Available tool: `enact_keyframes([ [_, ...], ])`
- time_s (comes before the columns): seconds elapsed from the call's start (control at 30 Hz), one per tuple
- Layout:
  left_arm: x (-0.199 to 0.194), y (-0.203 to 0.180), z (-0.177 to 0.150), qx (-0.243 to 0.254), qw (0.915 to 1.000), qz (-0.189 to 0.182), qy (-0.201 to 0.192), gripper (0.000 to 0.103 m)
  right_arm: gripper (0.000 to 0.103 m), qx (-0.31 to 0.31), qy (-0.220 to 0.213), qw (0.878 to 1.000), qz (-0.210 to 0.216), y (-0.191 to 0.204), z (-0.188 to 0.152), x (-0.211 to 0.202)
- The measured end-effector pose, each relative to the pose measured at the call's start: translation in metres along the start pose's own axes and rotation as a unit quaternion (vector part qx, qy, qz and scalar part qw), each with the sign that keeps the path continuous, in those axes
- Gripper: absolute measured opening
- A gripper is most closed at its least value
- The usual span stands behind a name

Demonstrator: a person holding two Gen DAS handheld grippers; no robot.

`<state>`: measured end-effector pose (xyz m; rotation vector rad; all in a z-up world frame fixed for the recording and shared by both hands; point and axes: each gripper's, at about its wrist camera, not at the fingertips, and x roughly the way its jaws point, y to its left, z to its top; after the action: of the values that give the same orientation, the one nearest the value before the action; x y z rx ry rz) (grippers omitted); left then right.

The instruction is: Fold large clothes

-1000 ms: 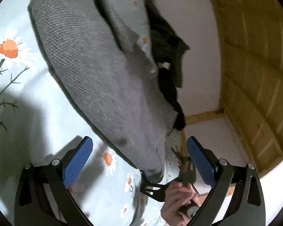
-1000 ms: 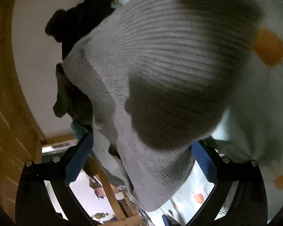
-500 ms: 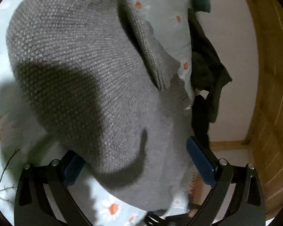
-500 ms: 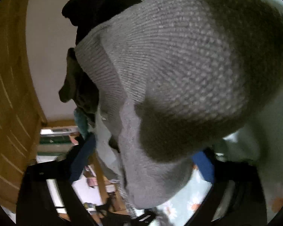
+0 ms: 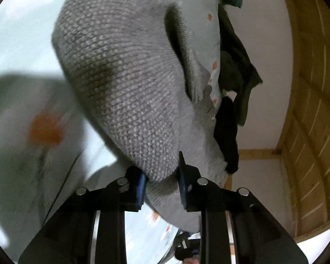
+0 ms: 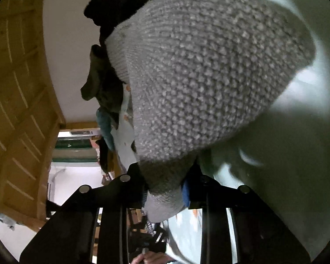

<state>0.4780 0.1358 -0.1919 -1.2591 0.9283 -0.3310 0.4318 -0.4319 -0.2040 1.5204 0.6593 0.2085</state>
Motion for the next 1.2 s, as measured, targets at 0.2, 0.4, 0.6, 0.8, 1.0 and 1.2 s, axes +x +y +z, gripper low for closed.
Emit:
enact_keyframes([
  [0.2, -0.03, 0.008, -0.049, 0.025, 0.9995, 0.019, 0.01, 0.023, 0.024, -0.001, 0.011, 1.0, -0.004, -0.006, -0.023, -0.052],
  [0.4, -0.05, 0.021, -0.09, 0.022, 0.9986, 0.033, 0.035, 0.023, 0.024, 0.009, 0.011, 1.0, -0.008, -0.02, -0.029, -0.076],
  [0.6, -0.054, -0.002, -0.085, 0.048, 0.9962, 0.06, 0.04, 0.045, 0.068, -0.069, 0.009, 0.997, -0.041, -0.002, -0.03, -0.073],
  [0.8, -0.061, -0.124, -0.141, 0.439, 0.8804, 0.179, 0.016, 0.093, 0.094, -0.178, -0.016, 0.981, -0.079, 0.02, -0.045, -0.066],
  [1.0, 0.025, -0.16, -0.16, 0.767, 0.5345, 0.339, -0.106, 0.097, 0.094, -0.158, -0.009, 0.985, -0.069, 0.013, -0.037, -0.06],
  [1.2, 0.117, -0.133, -0.085, 0.756, 0.5103, 0.409, 0.029, 0.097, 0.094, -0.172, -0.005, 0.983, -0.068, 0.007, -0.039, -0.067],
])
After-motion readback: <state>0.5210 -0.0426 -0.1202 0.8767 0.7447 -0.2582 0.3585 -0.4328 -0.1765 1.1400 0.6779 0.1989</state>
